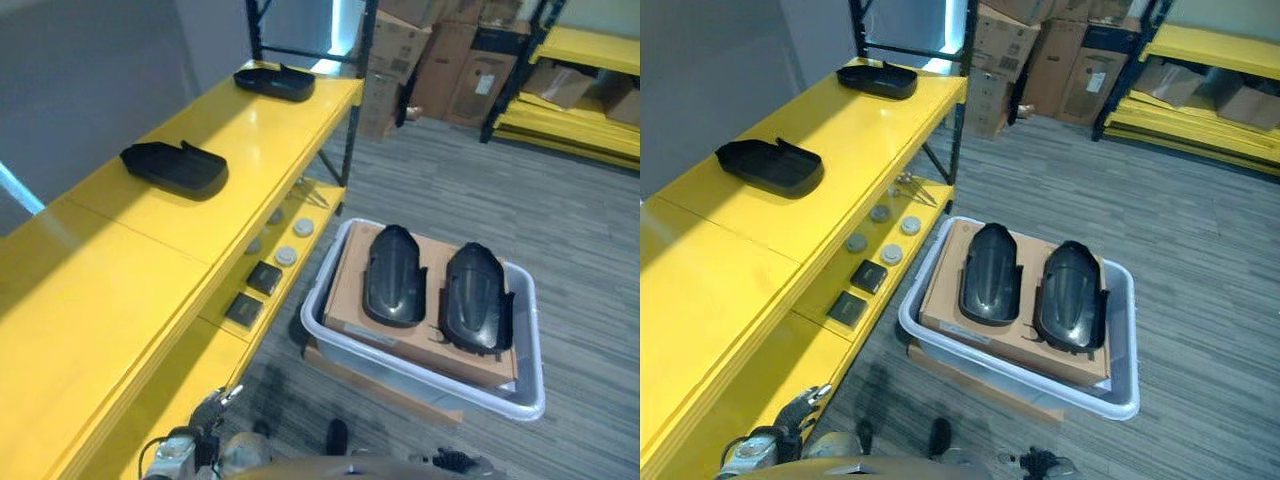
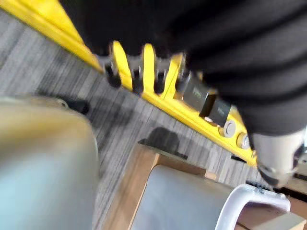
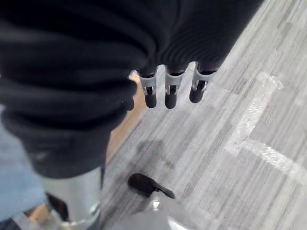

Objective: Move parts from the plastic box to the shelf.

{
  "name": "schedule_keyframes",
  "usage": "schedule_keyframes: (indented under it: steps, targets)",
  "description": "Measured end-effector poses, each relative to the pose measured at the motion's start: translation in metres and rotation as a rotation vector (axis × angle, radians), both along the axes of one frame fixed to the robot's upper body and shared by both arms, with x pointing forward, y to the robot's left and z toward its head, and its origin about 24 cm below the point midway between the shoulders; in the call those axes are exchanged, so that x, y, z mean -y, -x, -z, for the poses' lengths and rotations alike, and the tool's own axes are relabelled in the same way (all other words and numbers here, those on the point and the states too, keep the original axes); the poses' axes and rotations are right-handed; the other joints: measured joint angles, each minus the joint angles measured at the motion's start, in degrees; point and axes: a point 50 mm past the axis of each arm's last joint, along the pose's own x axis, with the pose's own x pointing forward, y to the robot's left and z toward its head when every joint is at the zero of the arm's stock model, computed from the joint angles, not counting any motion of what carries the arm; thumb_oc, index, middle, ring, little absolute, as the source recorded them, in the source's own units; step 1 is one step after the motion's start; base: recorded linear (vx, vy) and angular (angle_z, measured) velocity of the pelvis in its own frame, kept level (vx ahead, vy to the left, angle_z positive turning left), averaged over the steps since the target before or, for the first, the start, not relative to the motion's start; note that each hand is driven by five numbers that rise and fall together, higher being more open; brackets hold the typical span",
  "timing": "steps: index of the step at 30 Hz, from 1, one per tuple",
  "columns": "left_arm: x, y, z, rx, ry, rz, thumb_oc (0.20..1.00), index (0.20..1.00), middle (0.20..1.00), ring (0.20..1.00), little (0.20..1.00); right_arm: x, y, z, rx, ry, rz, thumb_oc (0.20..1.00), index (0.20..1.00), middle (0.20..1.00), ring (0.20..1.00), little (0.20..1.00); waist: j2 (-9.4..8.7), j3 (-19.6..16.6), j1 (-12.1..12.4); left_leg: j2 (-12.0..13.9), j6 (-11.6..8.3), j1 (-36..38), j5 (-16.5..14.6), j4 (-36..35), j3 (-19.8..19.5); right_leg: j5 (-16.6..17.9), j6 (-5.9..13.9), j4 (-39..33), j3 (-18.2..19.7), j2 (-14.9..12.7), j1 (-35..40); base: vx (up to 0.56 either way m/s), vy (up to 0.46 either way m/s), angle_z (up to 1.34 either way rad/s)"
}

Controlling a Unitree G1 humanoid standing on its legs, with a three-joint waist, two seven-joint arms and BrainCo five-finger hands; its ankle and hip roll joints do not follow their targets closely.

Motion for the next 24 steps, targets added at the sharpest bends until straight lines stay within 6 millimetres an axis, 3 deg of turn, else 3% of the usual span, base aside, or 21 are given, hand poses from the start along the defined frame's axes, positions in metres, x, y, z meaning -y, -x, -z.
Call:
schedule_keyframes:
  steps: [3,6,9,12,17,24]
  targets:
    - [-0.002,0.005,0.003,-0.045,0.021,0.000,1.000,1.000,1.000,1.000,1.000,0.000,-0.002,0.000,-0.013,0.005,-0.001,1.000,1.000,1.000,1.000,1.000,1.01,-0.12,-0.09,-1.52,0.39,2.53,-0.26,-2.83,-1.95,-0.05,0.15,1.08,2.47,-1.20,-1.92,0.02,0.103,-0.34]
    - [0.002,0.012,0.006,-0.101,0.061,0.024,1.000,1.000,1.000,1.000,1.000,0.005,0.001,-0.001,-0.044,0.032,-0.042,1.000,1.000,1.000,1.000,1.000,3.53,-0.77,-1.43,-1.79,1.29,5.66,-0.26,-8.96,-2.25,0.15,3.21,1.30,3.94,-1.44,-2.41,0.05,0.091,-0.24]
    - [0.001,0.018,0.008,-0.123,0.072,0.032,1.000,1.000,1.000,1.000,1.000,-0.001,0.016,0.003,-0.091,0.039,-0.064,1.000,1.000,1.000,1.000,1.000,3.68,-1.53,-1.85,-3.73,2.24,7.87,0.36,-11.80,-1.68,1.05,5.07,0.50,4.92,-3.49,-1.63,0.06,0.086,-0.13]
    - [0.000,0.034,0.012,-0.173,0.075,0.021,1.000,1.000,1.000,1.000,1.000,-0.002,0.020,0.004,-0.101,0.052,-0.072,1.000,1.000,1.000,1.000,1.000,4.23,-3.06,-2.26,-4.16,2.52,8.59,0.37,-12.05,-0.83,0.99,5.56,1.02,5.12,-4.15,-1.86,0.04,0.083,-0.10]
    - [0.001,0.040,0.013,-0.192,0.087,0.030,1.000,1.000,1.000,1.000,1.000,0.002,0.023,0.003,-0.098,0.064,-0.033,1.000,1.000,1.000,1.000,1.000,4.24,-5.38,-1.97,-3.73,2.58,9.85,0.34,-12.02,-0.58,2.14,5.52,0.56,6.46,-3.33,-1.15,0.06,0.029,-0.04]
    - [0.006,0.050,0.015,-0.218,0.098,0.062,1.000,1.000,1.000,1.000,1.000,0.001,0.029,0.004,-0.071,0.063,0.066,1.000,1.000,1.000,1.000,1.000,4.17,-5.44,-2.03,-3.82,2.17,11.35,-0.36,-12.00,1.16,2.15,5.48,1.94,9.83,-2.39,-1.92,0.07,0.092,-0.22]
